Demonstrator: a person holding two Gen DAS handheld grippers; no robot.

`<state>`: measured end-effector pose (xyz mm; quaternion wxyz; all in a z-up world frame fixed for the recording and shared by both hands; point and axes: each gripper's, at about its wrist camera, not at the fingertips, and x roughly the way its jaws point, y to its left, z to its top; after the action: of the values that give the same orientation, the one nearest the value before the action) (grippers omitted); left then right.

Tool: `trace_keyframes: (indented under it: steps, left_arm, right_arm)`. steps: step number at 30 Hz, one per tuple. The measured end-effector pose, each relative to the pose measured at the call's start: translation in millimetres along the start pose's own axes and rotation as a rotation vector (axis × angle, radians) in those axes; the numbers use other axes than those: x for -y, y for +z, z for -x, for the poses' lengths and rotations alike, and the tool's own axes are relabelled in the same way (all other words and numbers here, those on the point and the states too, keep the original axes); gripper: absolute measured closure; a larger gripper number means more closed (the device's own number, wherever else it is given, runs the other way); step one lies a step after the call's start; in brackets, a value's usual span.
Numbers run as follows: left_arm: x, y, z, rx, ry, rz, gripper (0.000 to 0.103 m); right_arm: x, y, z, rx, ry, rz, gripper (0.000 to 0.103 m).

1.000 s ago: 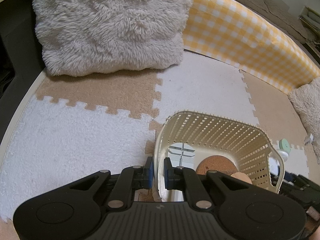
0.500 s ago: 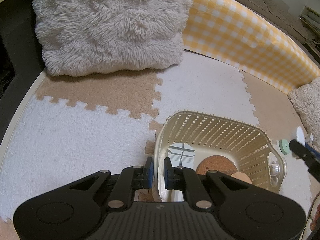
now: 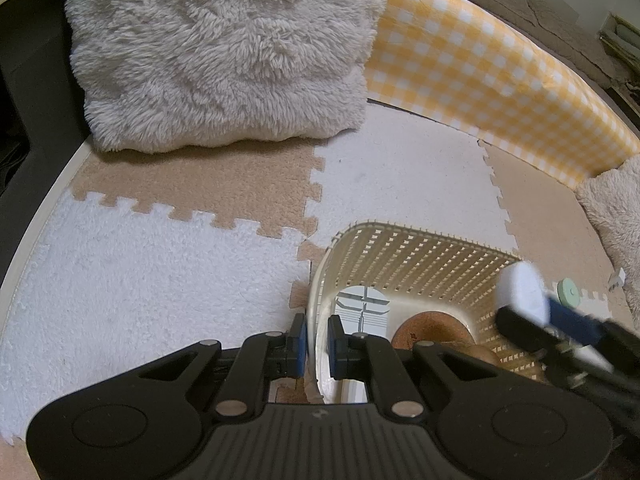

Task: Organize rigid objects
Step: 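Carry the tape measure into the basket and open the right gripper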

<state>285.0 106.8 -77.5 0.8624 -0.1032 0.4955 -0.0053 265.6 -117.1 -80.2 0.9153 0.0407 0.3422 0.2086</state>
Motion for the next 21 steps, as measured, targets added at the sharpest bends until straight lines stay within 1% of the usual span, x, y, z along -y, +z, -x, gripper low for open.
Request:
trace_keyframes:
  steps: [5, 10, 15, 21]
  left_arm:
    - [-1, 1, 0, -0.001, -0.004, 0.004, 0.093]
    - [-1, 1, 0, -0.001, -0.007, 0.006, 0.093]
    - [-1, 1, -1, -0.002, -0.009, 0.007, 0.093]
    - [-1, 2, -1, -0.001, -0.008, 0.006, 0.093]
  right_arm:
    - [-18, -7, -20, -0.076, 0.016, 0.028, 0.05]
    - [-22, -9, -40, -0.173, 0.033, 0.024, 0.05]
    - [-25, -10, -54, -0.25, 0.036, 0.019, 0.05]
    - [-29, -17, -62, -0.303, 0.036, 0.026, 0.05]
